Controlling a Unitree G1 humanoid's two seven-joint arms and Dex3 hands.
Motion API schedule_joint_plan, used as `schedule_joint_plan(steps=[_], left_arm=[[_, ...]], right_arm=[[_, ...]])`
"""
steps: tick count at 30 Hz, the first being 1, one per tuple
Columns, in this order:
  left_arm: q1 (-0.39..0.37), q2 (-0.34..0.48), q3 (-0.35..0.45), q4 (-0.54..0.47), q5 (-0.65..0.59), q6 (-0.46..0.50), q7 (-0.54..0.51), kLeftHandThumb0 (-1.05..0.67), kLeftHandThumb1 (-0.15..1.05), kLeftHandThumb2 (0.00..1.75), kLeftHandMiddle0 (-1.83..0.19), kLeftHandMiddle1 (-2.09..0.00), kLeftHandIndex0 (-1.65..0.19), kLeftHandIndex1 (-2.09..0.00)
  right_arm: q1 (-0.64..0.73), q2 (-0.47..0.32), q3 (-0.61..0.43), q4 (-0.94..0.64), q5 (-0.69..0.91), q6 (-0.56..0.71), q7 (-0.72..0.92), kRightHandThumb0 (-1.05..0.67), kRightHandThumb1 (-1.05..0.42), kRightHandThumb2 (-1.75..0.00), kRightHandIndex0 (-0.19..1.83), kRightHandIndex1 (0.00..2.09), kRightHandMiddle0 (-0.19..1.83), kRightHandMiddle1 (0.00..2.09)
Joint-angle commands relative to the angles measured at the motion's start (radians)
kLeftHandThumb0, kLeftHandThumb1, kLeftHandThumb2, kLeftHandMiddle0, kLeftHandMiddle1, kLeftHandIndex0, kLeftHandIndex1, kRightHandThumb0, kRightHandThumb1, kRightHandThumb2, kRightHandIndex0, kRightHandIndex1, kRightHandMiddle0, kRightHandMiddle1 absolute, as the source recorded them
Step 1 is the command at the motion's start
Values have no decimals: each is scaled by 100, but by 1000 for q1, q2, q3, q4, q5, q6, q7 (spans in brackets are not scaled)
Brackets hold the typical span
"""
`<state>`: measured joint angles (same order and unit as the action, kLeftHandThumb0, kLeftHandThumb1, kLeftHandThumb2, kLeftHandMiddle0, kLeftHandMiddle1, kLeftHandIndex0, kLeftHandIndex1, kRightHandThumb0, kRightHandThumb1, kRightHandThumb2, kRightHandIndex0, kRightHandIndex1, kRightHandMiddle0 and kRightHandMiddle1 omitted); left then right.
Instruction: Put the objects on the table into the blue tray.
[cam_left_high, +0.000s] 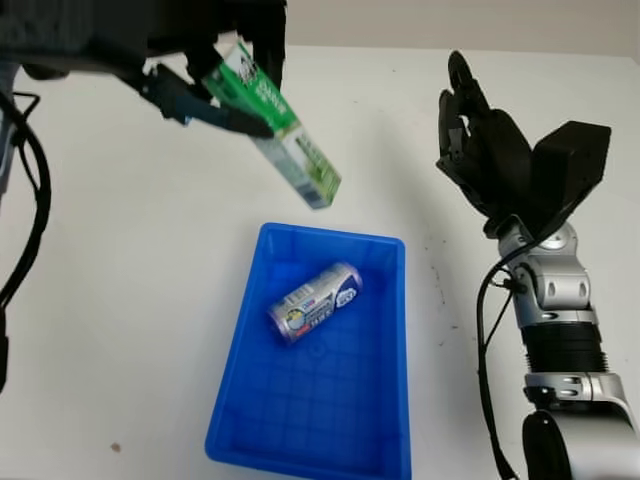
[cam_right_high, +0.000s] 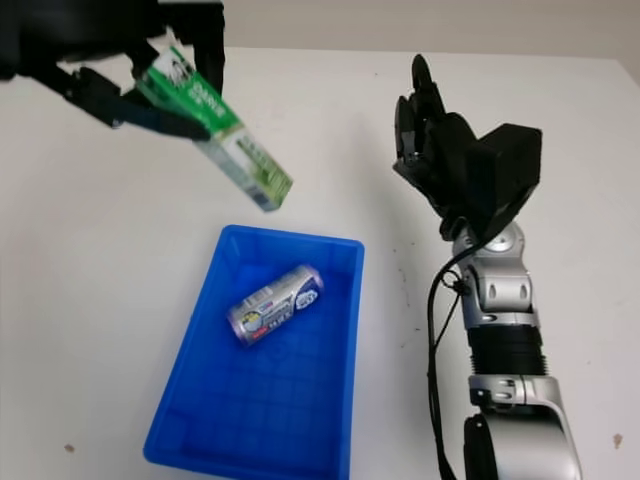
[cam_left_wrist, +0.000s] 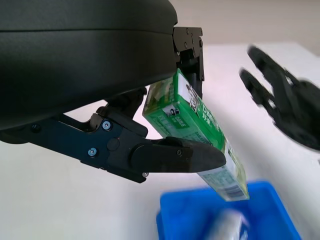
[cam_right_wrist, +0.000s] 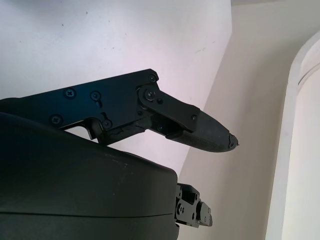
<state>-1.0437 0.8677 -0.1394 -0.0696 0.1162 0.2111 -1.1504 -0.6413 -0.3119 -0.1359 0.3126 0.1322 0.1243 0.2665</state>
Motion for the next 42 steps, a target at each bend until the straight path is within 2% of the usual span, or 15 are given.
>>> schedule_joint_plan(steps=[1,8,10,11,12,13,14,16,21,27,32,35,38,40,42], left_arm=[[17,24,12,-61,-27,41,-24,-36,105,49,-48,-209,9,-208],[42,15,-25,-140,-74,206,-68,-35,105,49,-45,-209,19,-209],[47,0,-21,-134,-106,247,-68,-36,105,36,-42,-209,18,-209],[40,1,-29,-132,-116,262,-78,-41,105,29,-13,-209,19,-194],[33,4,-37,-130,-126,274,-91,-46,105,23,-4,-169,18,-163],[23,6,-45,-122,-141,287,-110,-48,104,13,-9,-94,9,-107],[11,6,-53,-113,-157,310,-131,-48,103,9,-14,-52,1,-70],[-15,8,-71,-96,-180,341,-169,-42,98,6,-8,-13,-4,-23],[-107,3,-111,43,-227,264,-323,-41,92,4,9,-3,2,-5],[-324,11,-246,394,-299,149,-464,-57,89,5,12,-6,6,-5],[-396,-56,-125,806,-356,-2,-460,-63,94,7,-6,-8,-7,-10],[-242,-107,108,801,-405,-18,-55,-73,103,16,-19,-9,-16,-13],[-28,-270,338,629,-475,-7,439,-72,105,33,-18,-6,-14,-10],[78,-361,393,552,-455,-71,657,-72,105,40,-14,-4,-11,-8],[159,-404,387,530,-400,-167,766,-75,105,47,2,-2,2,-2]], right_arm=[[-13,-6,-5,6,0,-11,2,-63,-105,-80,-19,0,-19,0],[-9,-14,-5,20,-15,-33,-3,-60,-105,-81,-19,0,-19,0],[-10,-16,-5,27,-19,-40,-2,-60,-105,-81,-19,0,-19,0],[-11,-16,-7,31,-17,-43,0,-61,-105,-81,-19,0,-19,0],[-10,-14,-8,30,-16,-44,-2,-61,-105,-80,-19,0,-19,0],[-10,-12,-9,30,-16,-44,-4,-61,-105,-79,-19,0,-19,0],[-10,-12,-9,31,-16,-45,-5,-62,-105,-79,-19,0,-19,0],[-10,-9,-9,33,-15,-46,-7,-62,-105,-78,-19,0,-19,0],[-5,-5,-5,12,-17,-30,-20,-61,-105,-79,-19,0,-19,0],[-7,-5,-4,11,-13,-24,-21,-62,-105,-79,-19,0,-19,0],[-13,-5,-7,24,-10,-28,-18,-62,-105,-79,-19,0,-19,0],[-11,2,-15,22,5,-31,-18,-64,-105,-78,-19,0,-19,0],[-8,1,-18,18,15,-32,-14,-64,-105,-78,-19,0,-19,0],[-10,6,-23,28,21,-47,-17,-64,-105,-78,-19,0,-19,0],[-10,13,-27,32,24,-57,-25,-62,-105,-79,-19,0,-19,0]])
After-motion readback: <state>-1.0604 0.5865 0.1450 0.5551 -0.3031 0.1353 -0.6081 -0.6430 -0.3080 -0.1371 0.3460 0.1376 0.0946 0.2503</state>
